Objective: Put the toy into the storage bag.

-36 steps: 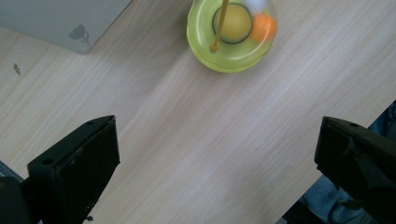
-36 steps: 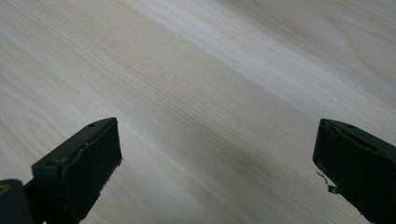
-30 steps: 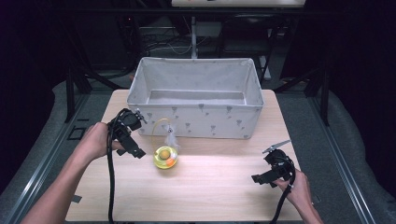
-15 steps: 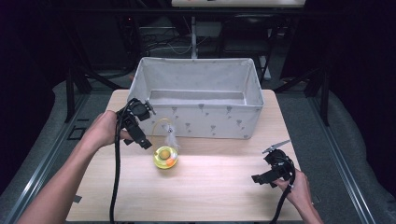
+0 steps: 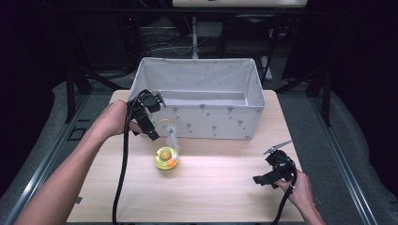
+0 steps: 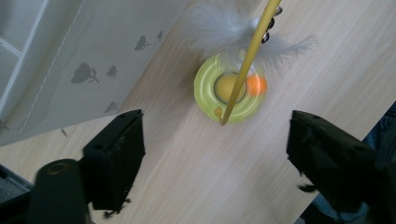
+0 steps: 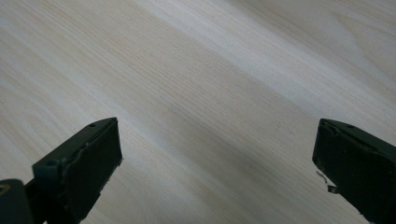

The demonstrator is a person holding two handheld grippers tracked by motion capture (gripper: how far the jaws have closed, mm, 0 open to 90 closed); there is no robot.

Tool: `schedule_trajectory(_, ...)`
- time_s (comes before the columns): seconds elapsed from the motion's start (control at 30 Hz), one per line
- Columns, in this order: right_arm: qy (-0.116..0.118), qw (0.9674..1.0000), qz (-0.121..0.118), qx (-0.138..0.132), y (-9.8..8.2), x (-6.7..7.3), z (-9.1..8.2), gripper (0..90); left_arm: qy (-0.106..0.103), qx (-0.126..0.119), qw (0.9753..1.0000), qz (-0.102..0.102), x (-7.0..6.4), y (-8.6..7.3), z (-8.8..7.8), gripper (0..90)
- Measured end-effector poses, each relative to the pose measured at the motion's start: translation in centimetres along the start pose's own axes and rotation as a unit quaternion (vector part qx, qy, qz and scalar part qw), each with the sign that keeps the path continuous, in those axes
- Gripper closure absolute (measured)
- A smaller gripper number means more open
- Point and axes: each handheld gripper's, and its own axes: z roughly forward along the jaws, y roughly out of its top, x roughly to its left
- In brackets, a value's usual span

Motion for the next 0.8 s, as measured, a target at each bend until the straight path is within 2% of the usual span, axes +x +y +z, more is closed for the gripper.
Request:
schedule_trajectory(0.37, 0.002, 1.0000, -0.001, -0.003, 0.0, 0.0, 0.1, 1.1, -0.004, 0.011, 0.9996, 0.028, -0.3, 1.5, -0.3, 47.3)
schedule_trajectory(0.47, -0.001, 1.0000, -0.003, -0.002, 0.0, 0.0, 0.1, 1.2, 0.001, 0.011, 0.9993, 0.035, -0.5, 1.8, -0.4, 54.3)
schedule_trajectory(0.63, 0.000, 1.0000, -0.002, 0.000, 0.0, 0.0, 0.1, 1.2, -0.002, 0.015, 0.9991, 0.039, -0.6, 2.2, -0.6, 63.7)
schedule_trajectory(0.8, 0.001, 1.0000, -0.003, 0.002, 0.0, 0.0, 0.1, 1.2, 0.004, 0.020, 0.9990, 0.039, -0.7, 2.3, -0.6, 68.6)
